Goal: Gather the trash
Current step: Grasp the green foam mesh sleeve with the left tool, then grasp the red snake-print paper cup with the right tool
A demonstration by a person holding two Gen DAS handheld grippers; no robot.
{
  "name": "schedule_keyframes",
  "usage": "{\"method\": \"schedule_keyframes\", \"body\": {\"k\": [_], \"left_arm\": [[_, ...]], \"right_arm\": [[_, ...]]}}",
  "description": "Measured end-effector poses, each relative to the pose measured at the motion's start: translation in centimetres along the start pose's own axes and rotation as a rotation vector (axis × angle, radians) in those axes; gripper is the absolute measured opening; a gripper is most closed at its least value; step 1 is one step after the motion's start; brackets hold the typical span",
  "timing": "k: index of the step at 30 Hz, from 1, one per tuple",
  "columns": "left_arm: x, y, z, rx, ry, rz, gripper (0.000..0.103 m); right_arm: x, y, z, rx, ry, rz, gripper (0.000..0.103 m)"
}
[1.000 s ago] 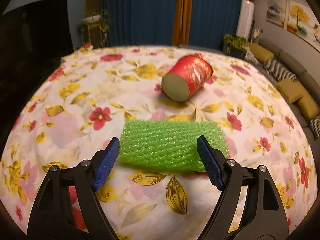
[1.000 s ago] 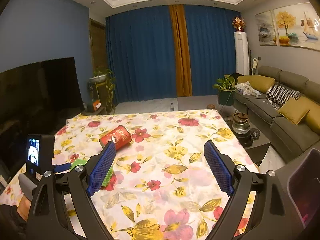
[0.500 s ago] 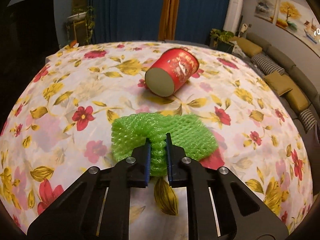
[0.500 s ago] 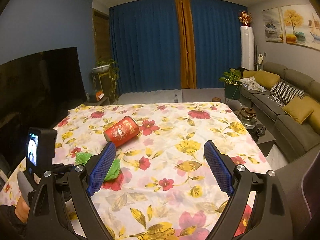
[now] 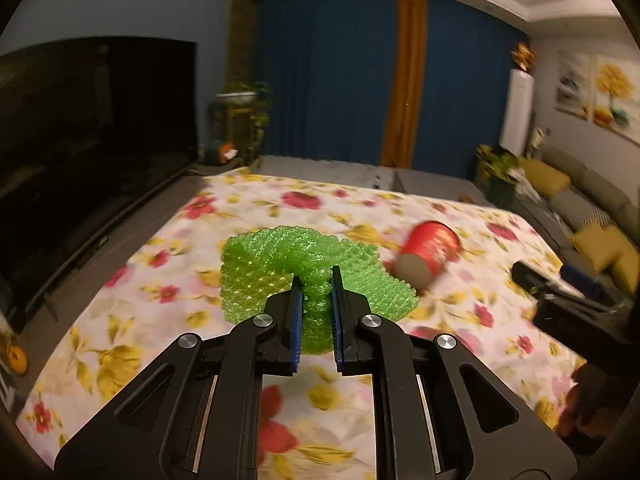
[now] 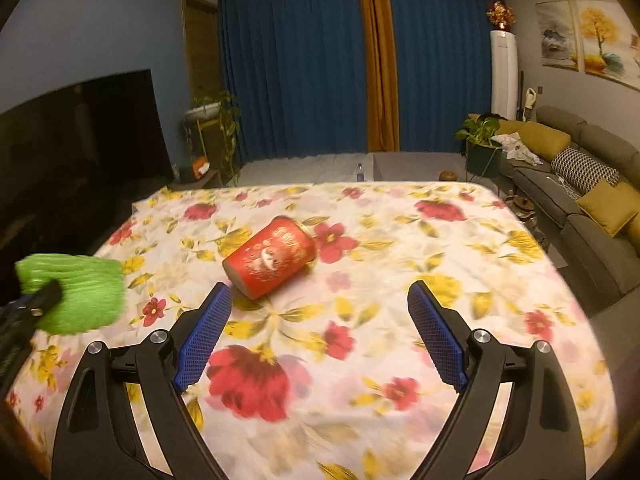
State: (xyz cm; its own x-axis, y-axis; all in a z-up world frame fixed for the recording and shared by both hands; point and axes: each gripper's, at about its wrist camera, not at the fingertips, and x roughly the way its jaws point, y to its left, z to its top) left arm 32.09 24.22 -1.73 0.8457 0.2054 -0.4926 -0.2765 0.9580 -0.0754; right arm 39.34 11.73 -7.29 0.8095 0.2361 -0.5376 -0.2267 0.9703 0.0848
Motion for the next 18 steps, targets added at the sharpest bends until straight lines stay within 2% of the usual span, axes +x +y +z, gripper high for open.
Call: {"method": "schedule_keyframes", "body": {"k": [2,6,13,18], "left_arm": [[0.4,1.3,0.1,-0.041,0.009,0.011,0.011],[0.9,2.7,-0.1,-0.051,0.001,0.08,0.011],[1.7,5.7,-0.2,-0.128,-0.005,0.155,0.011],[1.9,7.0,-0.6,-0.175,0.014,0.146,0.011]], "right_arm": [[1.6,1.1,0.1,-0.008,0.018,-0.004,0.087],[5.1,3.0,0.5,0.006,0.065,-0.006,0.087],[9.4,4.9,2.3,0.059,0.086,-0.031,0.087],[11.9,5.2,2.7,0.096,0.114,-0.06,0.083]]}}
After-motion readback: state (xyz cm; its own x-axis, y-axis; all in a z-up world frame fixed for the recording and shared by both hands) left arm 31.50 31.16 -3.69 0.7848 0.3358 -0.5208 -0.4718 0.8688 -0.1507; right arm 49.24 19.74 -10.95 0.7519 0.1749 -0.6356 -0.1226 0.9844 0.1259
